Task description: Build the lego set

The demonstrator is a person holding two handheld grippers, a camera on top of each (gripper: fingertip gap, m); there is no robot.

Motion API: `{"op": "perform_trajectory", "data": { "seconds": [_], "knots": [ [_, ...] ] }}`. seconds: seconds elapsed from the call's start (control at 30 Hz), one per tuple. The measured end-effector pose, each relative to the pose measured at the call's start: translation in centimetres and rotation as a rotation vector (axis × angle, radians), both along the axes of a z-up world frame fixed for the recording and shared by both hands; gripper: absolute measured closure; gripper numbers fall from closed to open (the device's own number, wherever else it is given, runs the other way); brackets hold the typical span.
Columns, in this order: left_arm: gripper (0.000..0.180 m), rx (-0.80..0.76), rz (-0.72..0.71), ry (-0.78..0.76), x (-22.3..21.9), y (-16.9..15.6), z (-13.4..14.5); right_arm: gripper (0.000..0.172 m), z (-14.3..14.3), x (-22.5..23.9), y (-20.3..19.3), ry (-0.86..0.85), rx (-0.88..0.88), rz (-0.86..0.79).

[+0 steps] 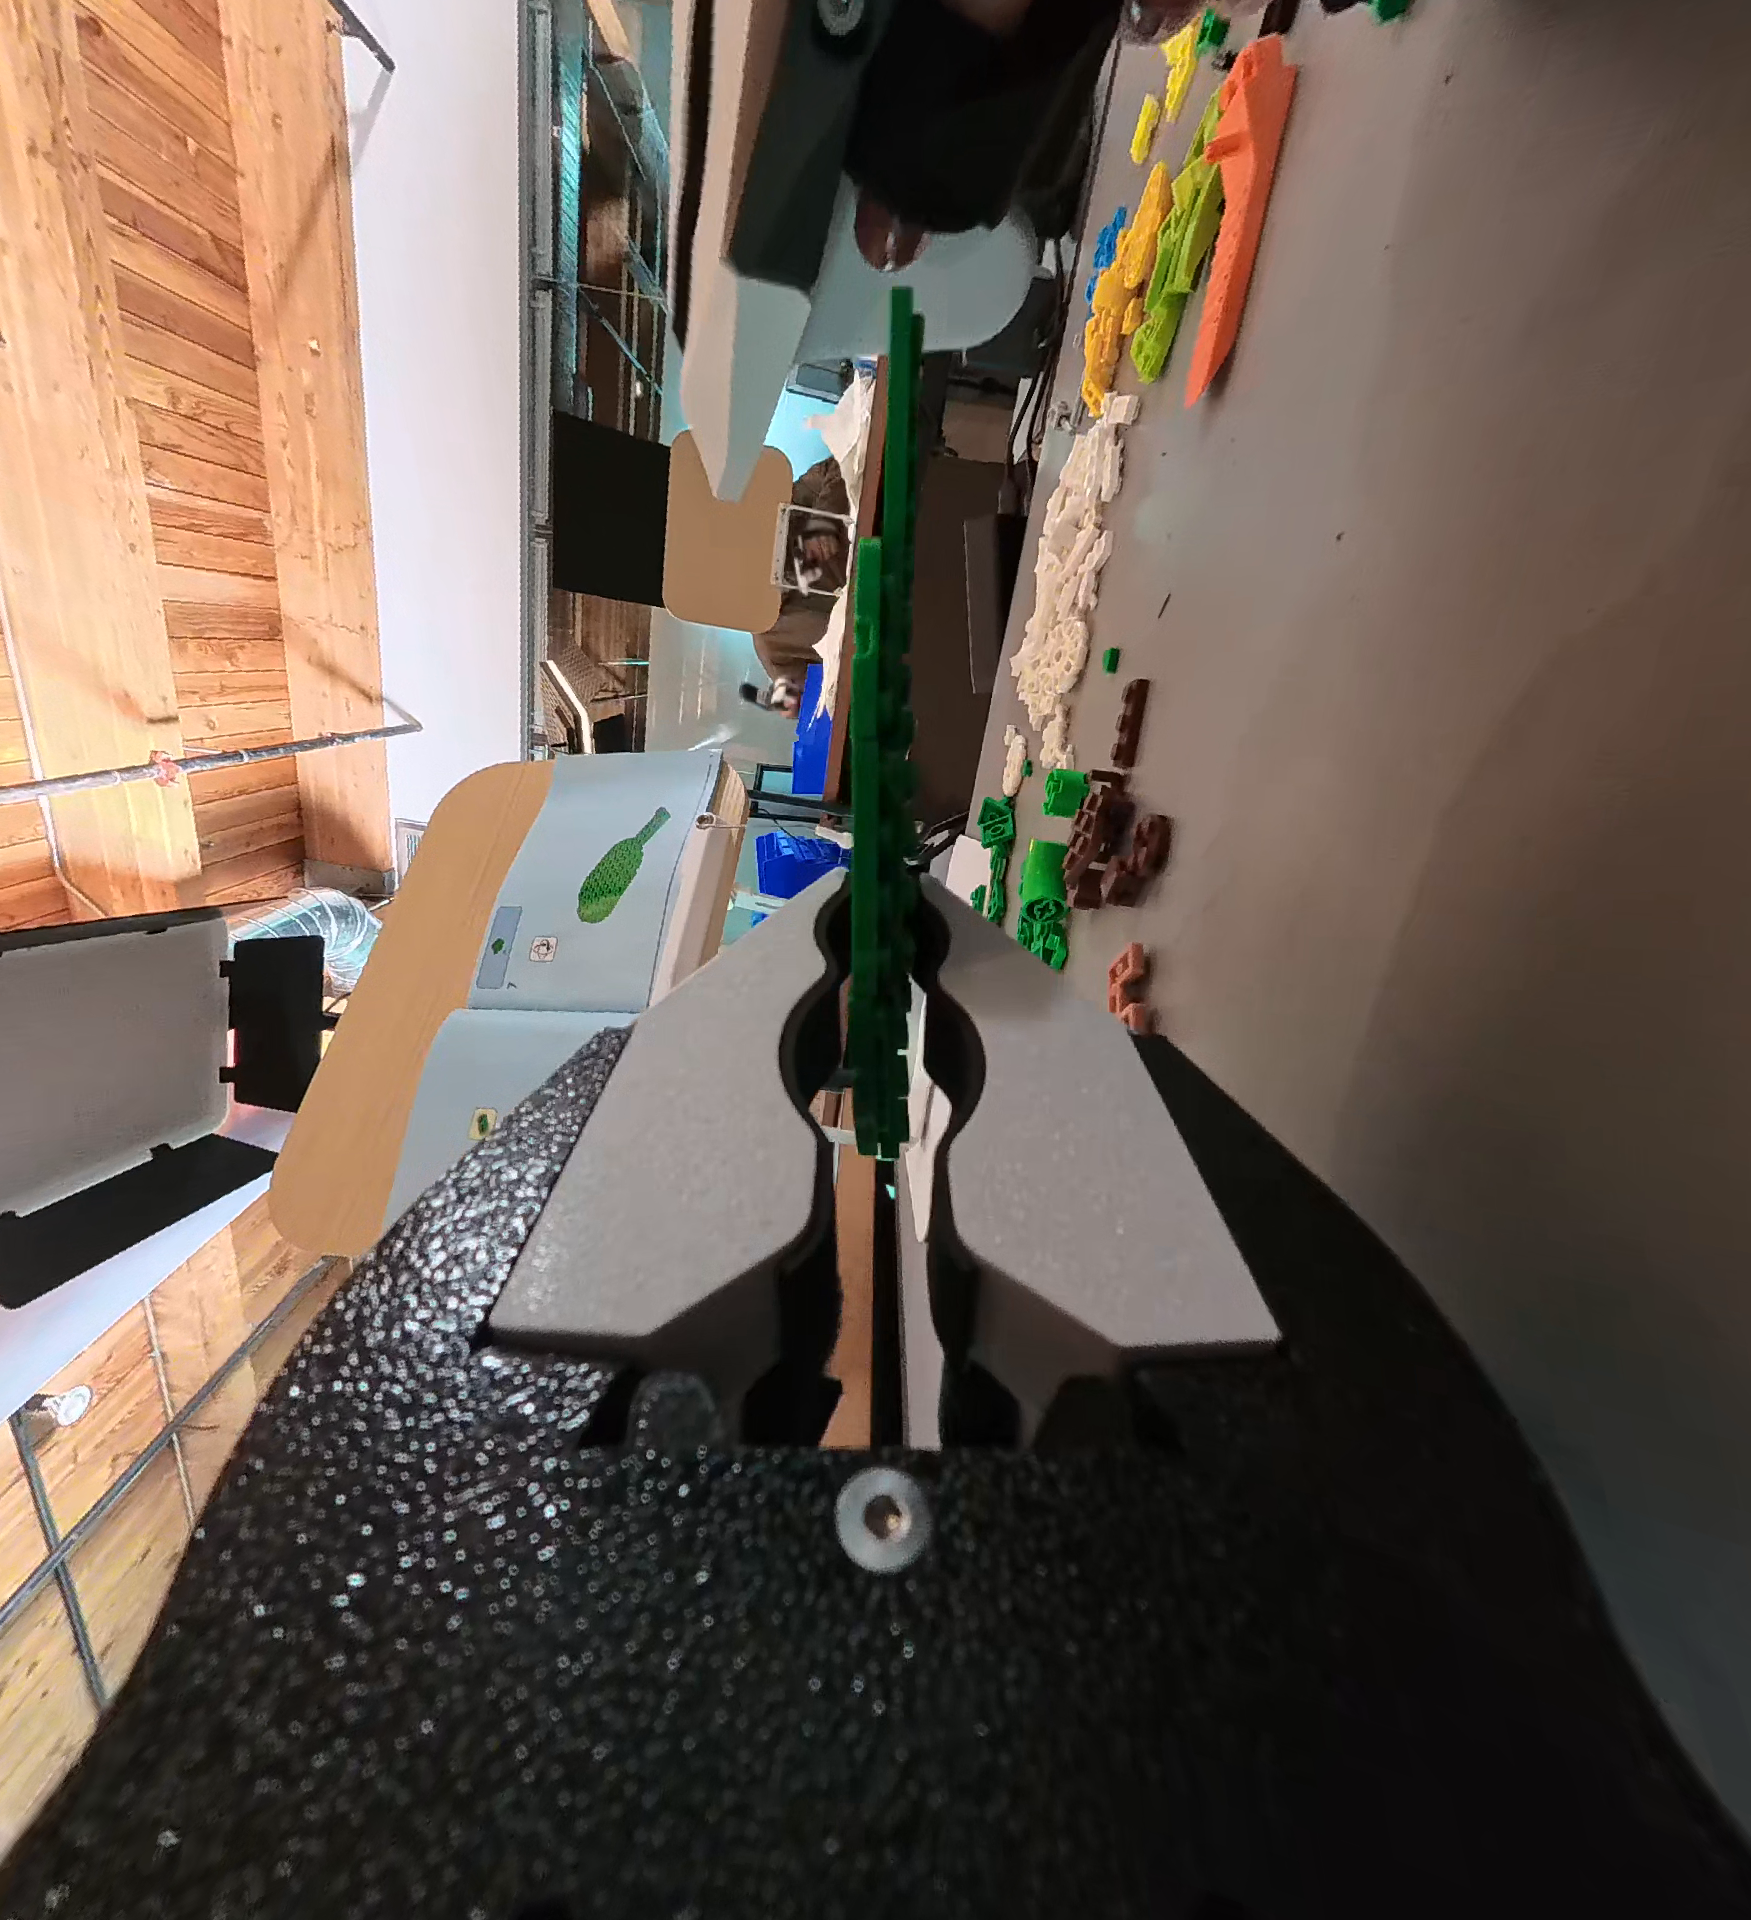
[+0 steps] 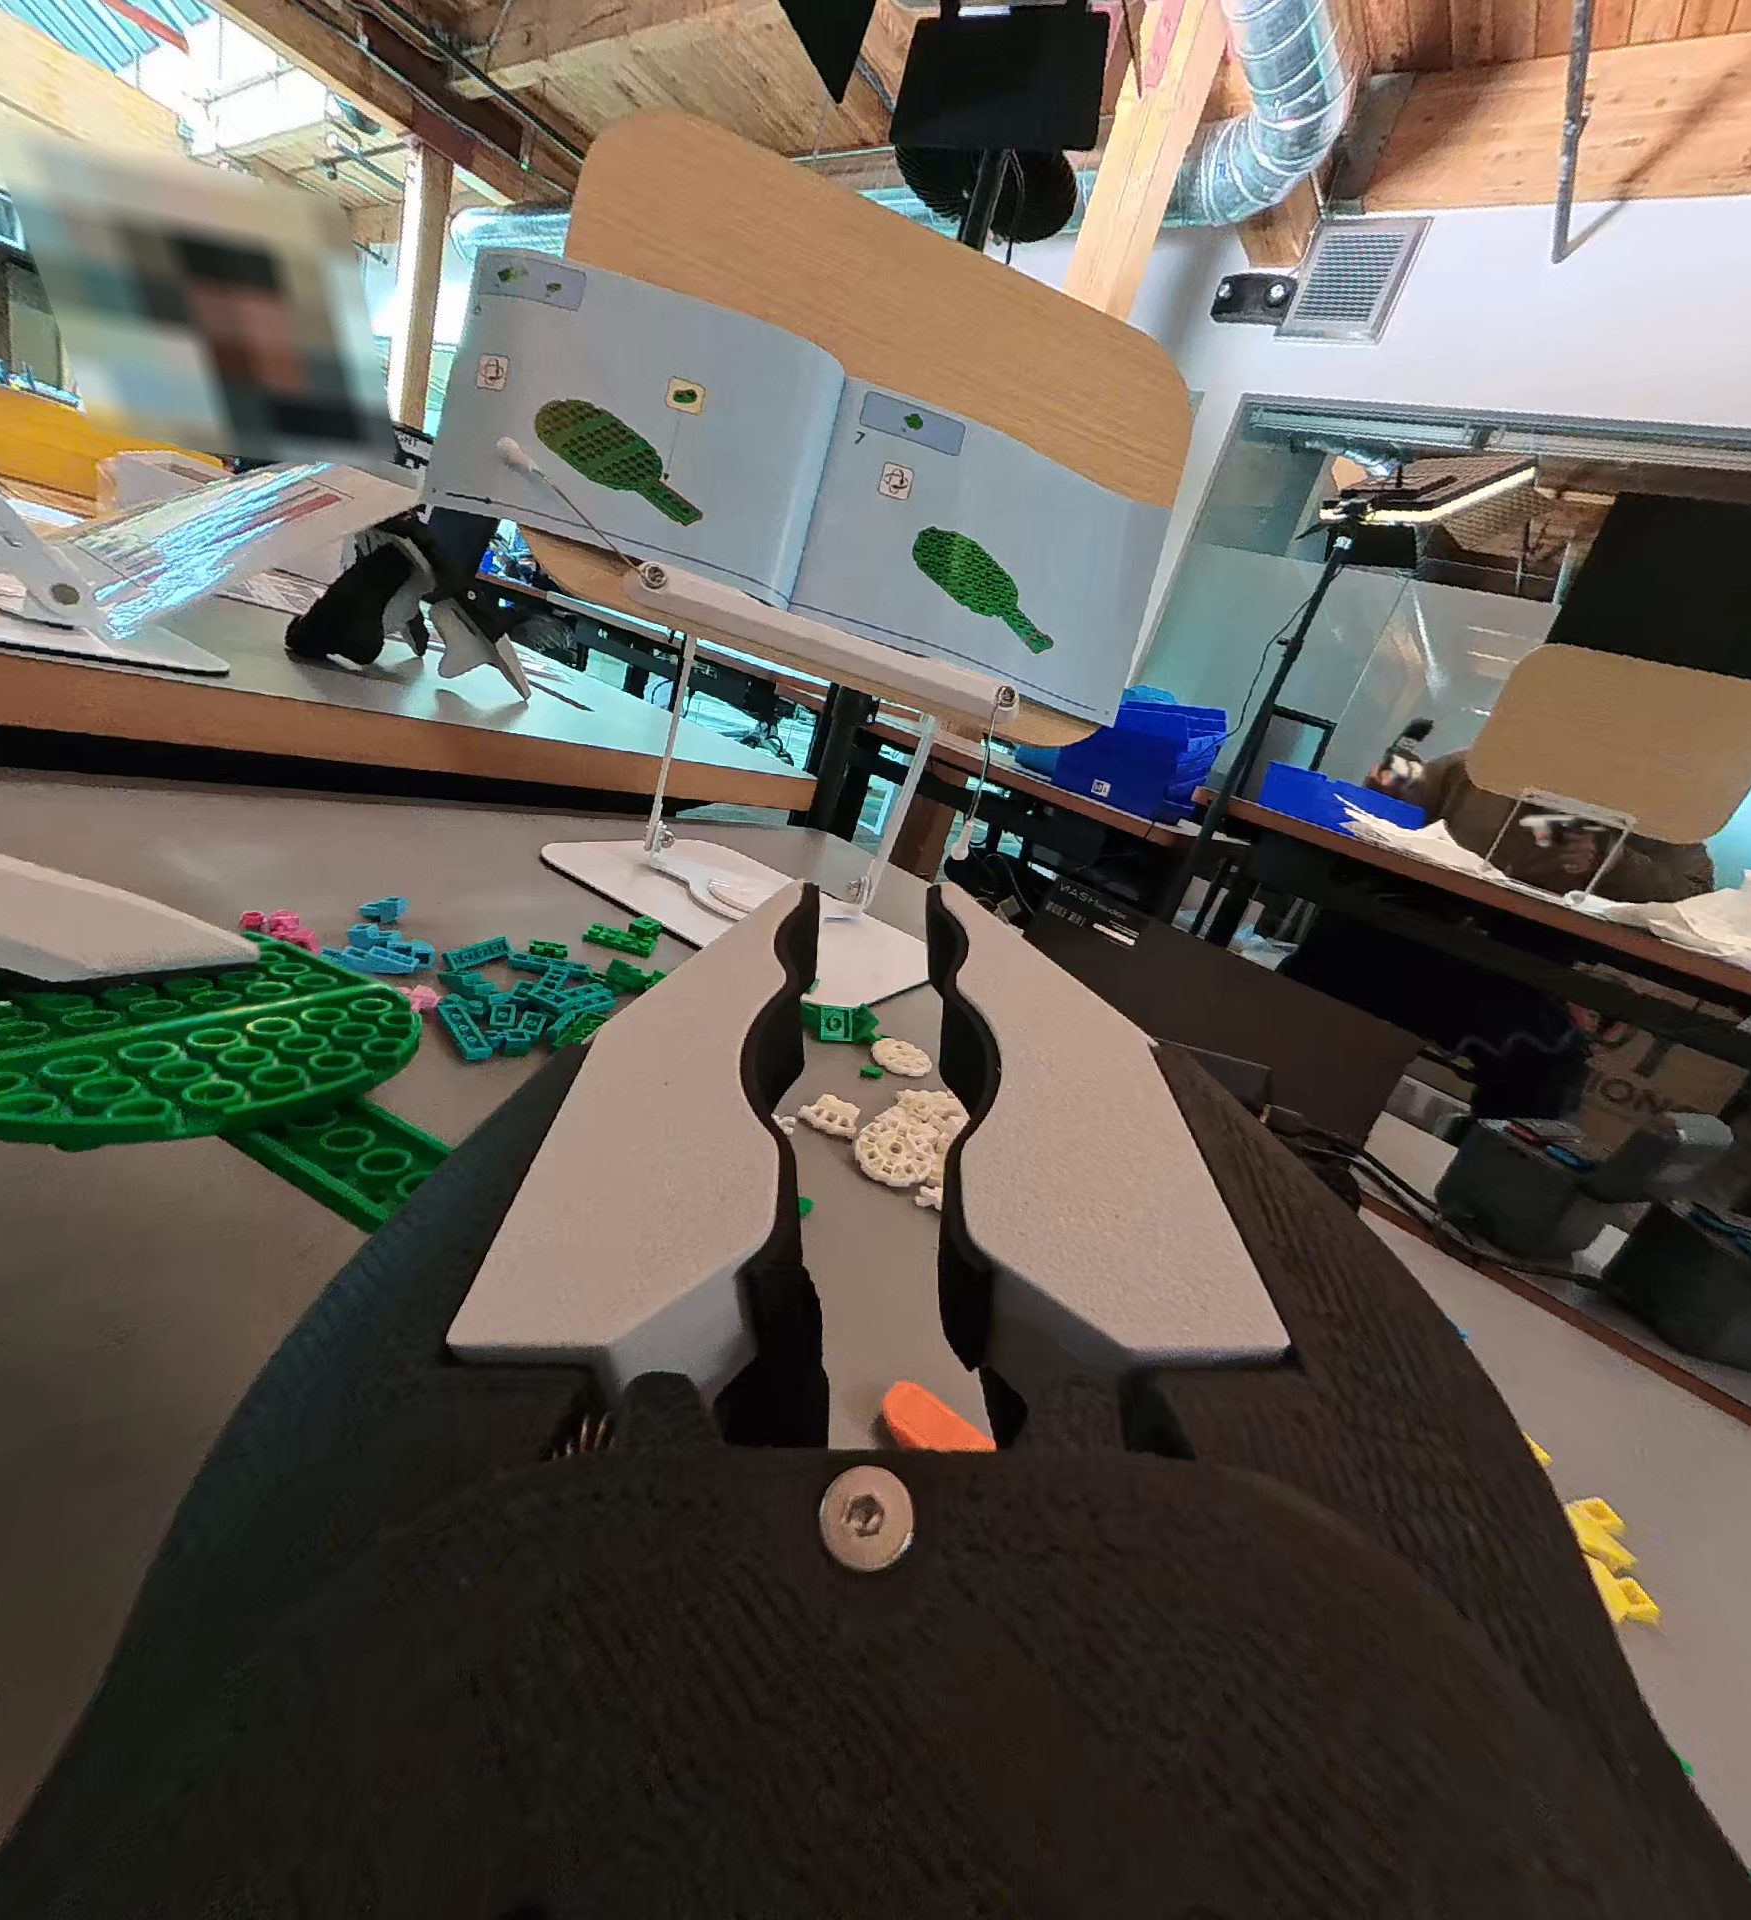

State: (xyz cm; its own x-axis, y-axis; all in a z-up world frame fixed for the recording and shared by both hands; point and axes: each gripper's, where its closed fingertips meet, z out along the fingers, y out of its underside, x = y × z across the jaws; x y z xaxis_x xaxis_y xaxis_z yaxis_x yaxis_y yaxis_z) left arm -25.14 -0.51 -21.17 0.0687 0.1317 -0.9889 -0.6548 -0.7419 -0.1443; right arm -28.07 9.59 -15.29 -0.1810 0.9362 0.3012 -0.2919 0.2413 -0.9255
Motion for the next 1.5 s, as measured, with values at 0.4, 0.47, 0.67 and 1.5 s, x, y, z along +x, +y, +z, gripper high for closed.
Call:
{"op": "perform_trajectory", "data": {
  "seconds": [0.4, 0.47, 0.67, 1.5],
  "knots": [
    [0.175, -0.026, -0.022, 0.014, 0.36, 0.4, -0.33, 0.154, 0.01, -0.05, 0.16, 0.001, 0.001, -0.008],
    [0.175, -0.03, -0.026, 0.013, 0.43, 0.48, -0.39, 0.154, 0.01, -0.03, 0.11, 0.001, 0.002, -0.005],
    [0.175, -0.038, -0.033, 0.015, 0.5, 0.58, -0.49, 0.154, -0.14, -0.09, -0.09, -0.005, 0.008, 0.003],
    [0.175, -0.054, -0.04, 0.025, 0.64, 0.84, -0.52, 0.155, -0.29, -0.01, -0.58, -0.008, 0.034, 0.02]
  ]
}}
